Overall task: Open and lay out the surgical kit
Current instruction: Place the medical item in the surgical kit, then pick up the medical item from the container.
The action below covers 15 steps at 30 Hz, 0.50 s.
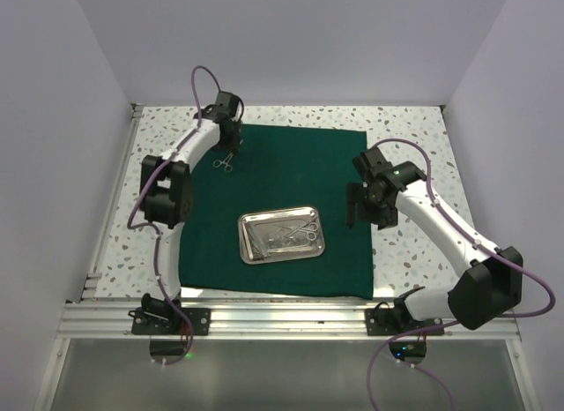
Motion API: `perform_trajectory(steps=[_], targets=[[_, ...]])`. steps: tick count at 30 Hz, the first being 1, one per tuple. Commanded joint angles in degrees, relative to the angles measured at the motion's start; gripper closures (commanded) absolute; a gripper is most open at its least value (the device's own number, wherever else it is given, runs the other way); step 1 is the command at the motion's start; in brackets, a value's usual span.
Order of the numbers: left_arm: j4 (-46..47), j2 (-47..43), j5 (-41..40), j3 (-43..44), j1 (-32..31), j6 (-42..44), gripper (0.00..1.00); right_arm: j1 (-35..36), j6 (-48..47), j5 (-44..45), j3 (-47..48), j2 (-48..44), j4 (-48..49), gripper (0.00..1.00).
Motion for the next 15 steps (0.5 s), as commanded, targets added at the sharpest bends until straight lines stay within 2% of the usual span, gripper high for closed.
perform_trajectory(steps=[1,5,8,11,15], targets=[[1.2,-14.5,1.8,-9.7,-1.1,-1.9,0.53,-0.3,-1.3,-1.1,0.5,0.9,1.2,0.23],[0.2,-30.4,2.1,-29.3,-8.4,-7.2,0.55,-0.3,-1.6,-1.9,1.8,3.2,3.4,0.24],[-0.1,-38.2,4.8,-38.0,-14.3,-14.2,0.55,-0.2,-2.4,-2.3,2.5,5.5,4.2,0.24],[0.4,-43.1,7.6,-49.2,-18.2,-21.3,0.58,-0.2,-2.9,-2.8,2.2,6.2,4.9,0.25],[2.6,-45.3,9.0,-55.1,-20.5,-25.7,0.62,-0.3,-3.5,-3.6,0.9,6.0,5.5,0.25]])
